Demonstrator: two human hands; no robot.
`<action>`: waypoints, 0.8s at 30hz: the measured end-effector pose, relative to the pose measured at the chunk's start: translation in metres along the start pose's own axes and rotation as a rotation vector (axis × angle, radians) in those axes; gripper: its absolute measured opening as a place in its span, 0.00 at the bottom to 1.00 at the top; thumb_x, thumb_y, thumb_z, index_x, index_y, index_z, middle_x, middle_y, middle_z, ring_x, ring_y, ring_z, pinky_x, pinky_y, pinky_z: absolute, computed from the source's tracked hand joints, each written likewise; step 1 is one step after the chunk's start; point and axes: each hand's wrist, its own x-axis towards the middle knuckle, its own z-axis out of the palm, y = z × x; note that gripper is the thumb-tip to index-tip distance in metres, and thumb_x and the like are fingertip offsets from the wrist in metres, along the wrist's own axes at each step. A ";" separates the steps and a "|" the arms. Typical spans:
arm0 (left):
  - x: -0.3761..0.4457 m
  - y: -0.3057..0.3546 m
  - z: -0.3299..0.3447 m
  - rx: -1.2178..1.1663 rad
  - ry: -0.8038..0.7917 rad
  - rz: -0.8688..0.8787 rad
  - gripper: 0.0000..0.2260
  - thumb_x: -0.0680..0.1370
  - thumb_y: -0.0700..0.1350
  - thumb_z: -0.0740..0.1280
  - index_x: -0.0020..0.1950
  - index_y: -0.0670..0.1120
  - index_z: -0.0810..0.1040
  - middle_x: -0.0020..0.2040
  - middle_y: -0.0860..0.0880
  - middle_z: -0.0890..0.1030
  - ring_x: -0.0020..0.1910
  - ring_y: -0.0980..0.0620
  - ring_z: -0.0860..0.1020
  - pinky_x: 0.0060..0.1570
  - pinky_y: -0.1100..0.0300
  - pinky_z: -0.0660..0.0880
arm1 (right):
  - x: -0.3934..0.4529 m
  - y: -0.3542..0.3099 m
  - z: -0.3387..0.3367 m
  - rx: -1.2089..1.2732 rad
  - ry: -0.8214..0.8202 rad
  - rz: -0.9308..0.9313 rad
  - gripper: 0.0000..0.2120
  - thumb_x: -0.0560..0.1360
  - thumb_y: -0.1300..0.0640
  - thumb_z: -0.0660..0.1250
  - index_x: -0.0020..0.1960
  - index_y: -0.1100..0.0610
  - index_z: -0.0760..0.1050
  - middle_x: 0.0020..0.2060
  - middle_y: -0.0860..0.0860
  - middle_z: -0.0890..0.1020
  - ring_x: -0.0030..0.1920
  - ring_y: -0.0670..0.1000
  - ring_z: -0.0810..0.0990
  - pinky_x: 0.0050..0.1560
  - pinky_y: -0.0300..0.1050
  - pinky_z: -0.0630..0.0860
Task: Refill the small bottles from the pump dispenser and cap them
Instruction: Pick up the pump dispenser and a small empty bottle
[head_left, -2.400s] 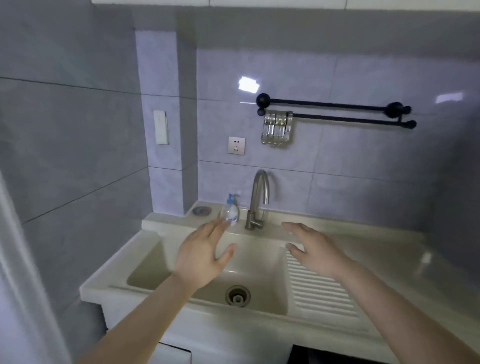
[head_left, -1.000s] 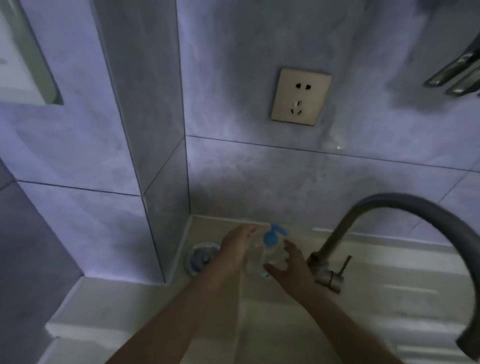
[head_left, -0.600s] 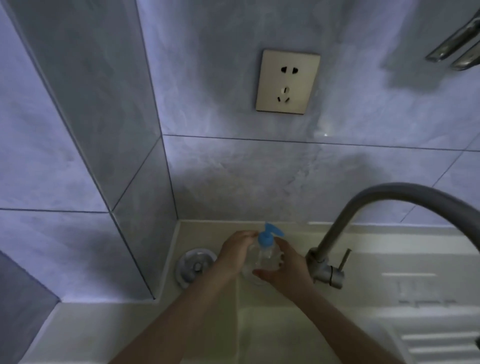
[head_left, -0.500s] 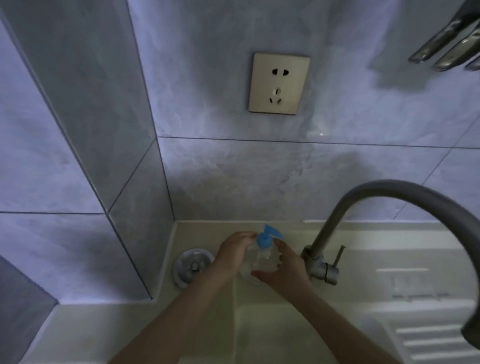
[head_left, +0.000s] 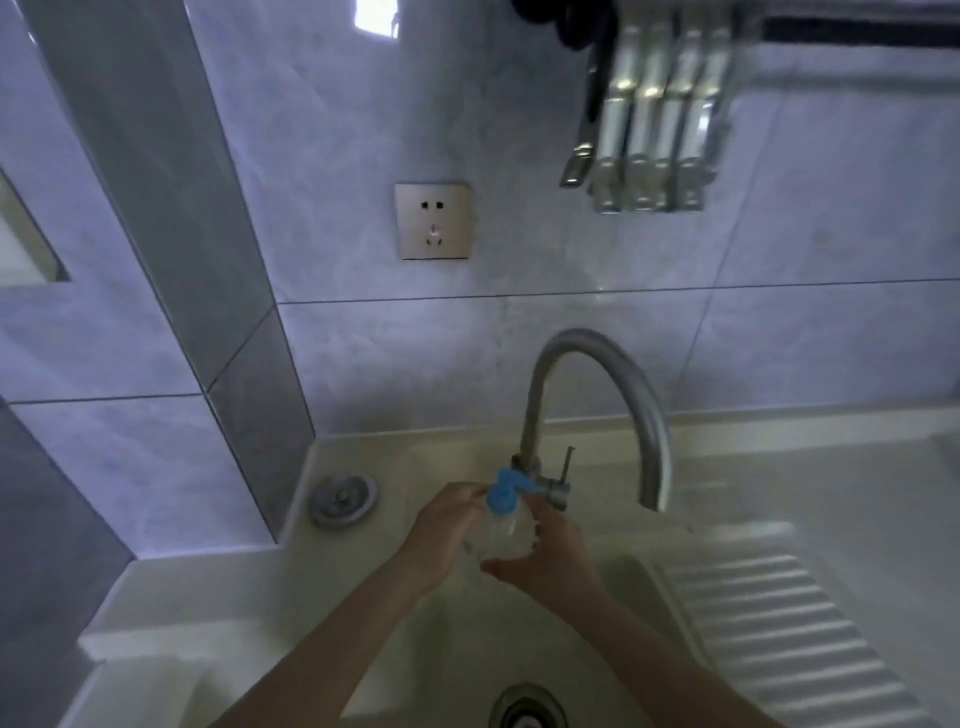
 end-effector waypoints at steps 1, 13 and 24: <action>-0.012 0.000 0.009 0.012 -0.006 -0.001 0.10 0.78 0.33 0.61 0.54 0.44 0.76 0.54 0.46 0.75 0.45 0.56 0.75 0.39 0.74 0.70 | -0.013 0.003 -0.007 0.001 -0.004 -0.007 0.40 0.63 0.49 0.80 0.70 0.51 0.67 0.60 0.46 0.77 0.59 0.47 0.76 0.55 0.35 0.71; -0.222 0.015 0.210 0.048 -0.186 0.062 0.12 0.59 0.44 0.64 0.33 0.59 0.82 0.29 0.63 0.80 0.31 0.68 0.77 0.36 0.74 0.70 | -0.245 0.109 -0.145 0.021 0.062 0.096 0.43 0.60 0.49 0.81 0.70 0.54 0.68 0.59 0.48 0.79 0.57 0.48 0.77 0.52 0.33 0.70; -0.322 0.037 0.376 0.086 -0.337 0.102 0.13 0.65 0.46 0.62 0.48 0.57 0.76 0.52 0.56 0.76 0.52 0.56 0.75 0.56 0.59 0.69 | -0.373 0.203 -0.277 0.051 0.191 0.208 0.43 0.60 0.51 0.81 0.70 0.53 0.67 0.53 0.45 0.76 0.54 0.47 0.76 0.53 0.37 0.74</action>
